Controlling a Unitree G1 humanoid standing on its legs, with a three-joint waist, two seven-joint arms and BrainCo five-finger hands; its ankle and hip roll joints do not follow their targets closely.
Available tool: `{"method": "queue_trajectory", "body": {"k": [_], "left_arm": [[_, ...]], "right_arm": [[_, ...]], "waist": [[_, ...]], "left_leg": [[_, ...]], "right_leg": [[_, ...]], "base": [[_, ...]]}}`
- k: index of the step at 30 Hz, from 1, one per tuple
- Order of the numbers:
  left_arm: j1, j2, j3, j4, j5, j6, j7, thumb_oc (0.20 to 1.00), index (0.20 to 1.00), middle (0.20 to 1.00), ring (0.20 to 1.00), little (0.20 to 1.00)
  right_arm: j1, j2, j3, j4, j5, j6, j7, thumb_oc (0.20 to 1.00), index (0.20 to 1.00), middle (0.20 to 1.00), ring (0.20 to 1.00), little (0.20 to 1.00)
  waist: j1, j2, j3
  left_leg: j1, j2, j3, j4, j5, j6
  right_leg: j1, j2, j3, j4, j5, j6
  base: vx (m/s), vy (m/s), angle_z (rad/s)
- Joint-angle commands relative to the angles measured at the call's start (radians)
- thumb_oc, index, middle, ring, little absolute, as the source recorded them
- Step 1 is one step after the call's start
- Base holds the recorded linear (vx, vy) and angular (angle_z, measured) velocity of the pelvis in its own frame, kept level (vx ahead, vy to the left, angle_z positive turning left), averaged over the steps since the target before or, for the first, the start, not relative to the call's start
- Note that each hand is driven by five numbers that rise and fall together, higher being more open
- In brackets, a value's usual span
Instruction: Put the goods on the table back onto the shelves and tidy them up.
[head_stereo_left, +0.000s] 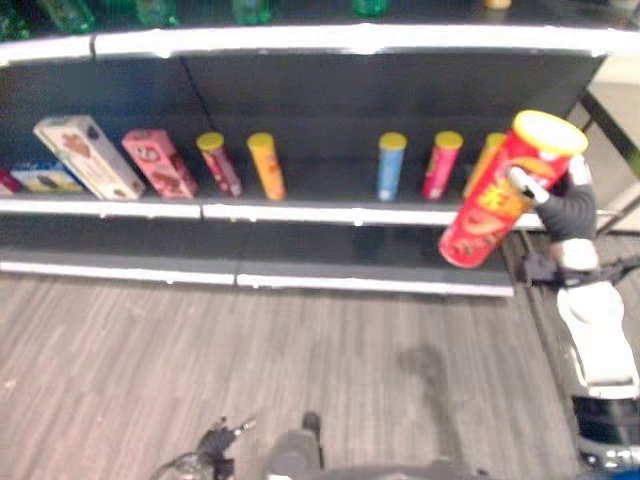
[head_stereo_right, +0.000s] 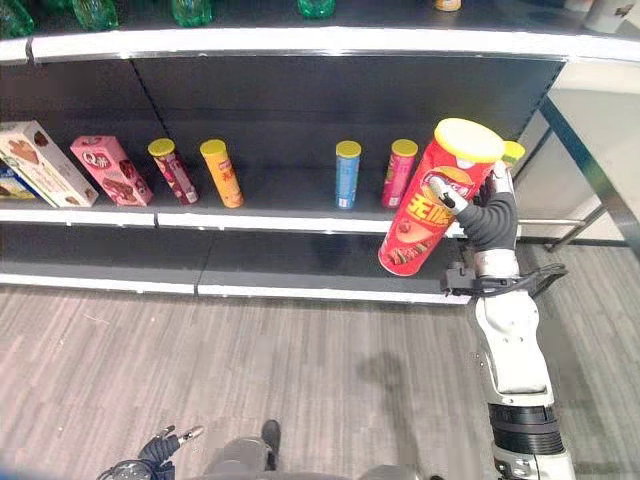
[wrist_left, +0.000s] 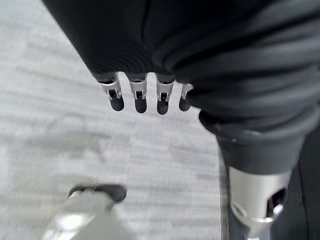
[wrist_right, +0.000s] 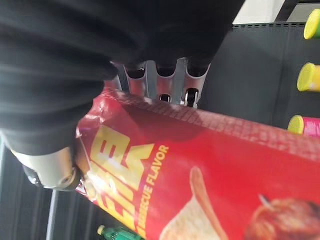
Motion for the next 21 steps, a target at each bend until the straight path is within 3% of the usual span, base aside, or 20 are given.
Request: {"method": "queue_trajectory", "body": {"k": [1,2,3,4,5,9,12,14,15,16,17,18,19,21], "left_arm": [[0.036,0.022,-0.015,-0.031,0.022,-0.013,-0.001,1.000,1.000,1.000,1.000,1.000],[0.035,0.011,-0.020,-0.025,0.025,-0.011,-0.005,1.000,1.000,1.000,1.000,1.000],[0.035,0.010,-0.020,-0.025,0.025,-0.011,-0.005,1.000,1.000,1.000,1.000,1.000],[0.033,0.006,-0.021,-0.015,0.027,-0.009,-0.006,1.000,1.000,1.000,1.000,1.000],[0.028,-0.007,-0.019,0.005,0.029,-0.008,-0.005,1.000,1.000,1.000,1.000,1.000],[0.025,-0.028,-0.024,0.009,0.041,-0.011,-0.016,1.000,1.000,1.000,1.000,1.000],[0.025,-0.035,-0.041,-0.013,0.040,-0.015,-0.022,1.000,1.000,1.000,1.000,1.000],[0.025,-0.042,-0.043,-0.029,0.032,-0.015,-0.021,1.000,1.000,1.000,1.000,1.000],[0.025,-0.042,-0.044,-0.030,0.032,-0.015,-0.021,1.000,1.000,1.000,1.000,1.000],[0.032,-0.043,-0.053,-0.076,0.010,-0.015,-0.032,1.000,1.000,1.000,1.000,1.000],[0.032,-0.042,-0.053,-0.077,0.010,-0.014,-0.032,1.000,1.000,1.000,1.000,1.000],[0.032,-0.047,-0.051,-0.074,0.008,-0.014,-0.032,1.000,1.000,1.000,1.000,1.000],[0.031,-0.046,-0.051,-0.073,0.008,-0.014,-0.032,1.000,1.000,1.000,1.000,1.000],[0.035,-0.044,-0.042,-0.086,-0.002,-0.010,-0.030,1.000,1.000,1.000,1.000,1.000]], "right_arm": [[-0.077,-0.092,-0.065,-0.042,0.004,-0.054,-0.006,0.200,0.200,0.200,0.200,0.200],[-0.081,-0.095,-0.060,-0.037,0.008,-0.051,-0.002,0.200,0.200,0.200,0.200,0.200],[-0.082,-0.096,-0.060,-0.037,0.008,-0.051,-0.002,0.200,0.200,0.200,0.200,0.200],[-0.085,-0.096,-0.055,-0.031,0.012,-0.052,-0.001,0.200,0.200,0.200,0.200,0.200],[-0.097,-0.092,-0.033,-0.021,0.022,-0.055,0.007,0.200,0.200,0.200,0.200,0.200],[-0.104,-0.090,0.001,-0.006,0.026,-0.057,0.019,0.200,0.200,0.200,0.200,0.200],[-0.108,-0.097,0.006,-0.009,0.038,-0.063,0.024,0.200,0.200,0.200,0.200,0.200],[-0.108,-0.114,0.022,-0.003,0.028,-0.059,0.035,0.200,0.200,0.200,0.200,0.200],[-0.108,-0.114,0.022,-0.003,0.029,-0.059,0.035,0.200,0.200,0.200,0.200,0.200],[-0.091,-0.121,0.020,-0.013,0.029,-0.057,0.046,0.200,0.200,0.200,0.200,0.200],[-0.091,-0.121,0.019,-0.013,0.029,-0.057,0.046,0.200,0.200,0.200,0.200,0.200],[-0.080,-0.126,0.014,-0.021,0.031,-0.060,0.048,0.200,0.200,0.200,0.200,0.200],[-0.080,-0.125,0.013,-0.021,0.031,-0.060,0.048,0.200,0.200,0.200,0.200,0.200],[-0.067,-0.129,0.009,-0.026,0.026,-0.055,0.052,0.200,0.200,0.200,0.200,0.200]], "waist": [[-0.014,0.036,-0.044],[-0.025,0.032,-0.034],[-0.025,0.035,-0.034],[-0.031,0.029,-0.026],[-0.040,0.016,-0.011],[-0.045,-0.007,-0.003],[-0.041,-0.016,-0.007],[-0.035,-0.026,-0.019],[-0.038,-0.024,-0.019],[-0.035,-0.021,-0.015],[-0.037,-0.025,-0.016],[-0.033,-0.023,0.000],[-0.036,-0.026,-0.002],[-0.036,-0.027,0.009]], "left_leg": [[0.071,0.027,-0.023,-0.126,0.005,-0.071],[0.092,0.001,-0.033,-0.146,-0.002,-0.060],[0.095,0.004,-0.033,-0.148,-0.004,-0.061],[0.104,-0.009,-0.038,-0.150,-0.007,-0.056],[0.138,-0.039,-0.043,-0.158,-0.022,-0.044],[0.173,-0.074,-0.050,-0.169,-0.038,-0.030],[0.173,-0.093,-0.061,-0.159,-0.060,-0.022],[0.176,-0.091,-0.062,-0.074,-0.127,-0.039],[0.171,-0.090,-0.065,-0.060,-0.135,-0.039],[0.129,-0.063,-0.032,0.114,-0.171,-0.076],[0.122,-0.067,-0.034,0.118,-0.168,-0.075],[0.027,-0.021,0.002,0.350,-0.130,-0.114],[0.020,-0.025,0.000,0.353,-0.126,-0.113],[-0.052,0.042,0.056,0.440,-0.071,-0.122]], "right_leg": [[-0.003,0.132,-0.026,-0.109,-0.046,0.016],[-0.035,0.191,-0.023,-0.184,-0.059,0.018],[-0.031,0.194,-0.024,-0.188,-0.059,0.017],[-0.056,0.217,-0.019,-0.222,-0.049,0.020],[-0.103,0.271,-0.037,-0.294,-0.007,0.034],[-0.111,0.326,-0.091,-0.348,0.032,0.045],[-0.085,0.331,-0.082,-0.368,0.034,0.036],[-0.060,0.328,-0.095,-0.354,0.017,0.020],[-0.058,0.329,-0.099,-0.353,0.016,0.020],[-0.011,0.327,-0.127,-0.343,-0.017,0.002],[-0.015,0.322,-0.128,-0.344,-0.015,0.002],[0.041,0.326,-0.139,-0.354,-0.041,-0.023],[0.037,0.322,-0.142,-0.354,-0.038,-0.023],[0.078,0.322,-0.159,-0.369,-0.067,-0.040]], "base": [[0.17,0.279,0.32],[0.14,0.205,0.22],[0.13,0.162,0.06],[0.17,0.127,0.08],[0.17,0.130,0.02],[0.18,0.080,0.12],[0.18,0.013,0.13],[0.23,-0.050,0.03],[0.27,-0.106,0.19],[0.17,-0.077,0.30],[0.26,-0.115,0.52],[0.07,-0.038,0.51],[0.12,-0.047,0.67],[0.09,-0.002,0.51]]}}
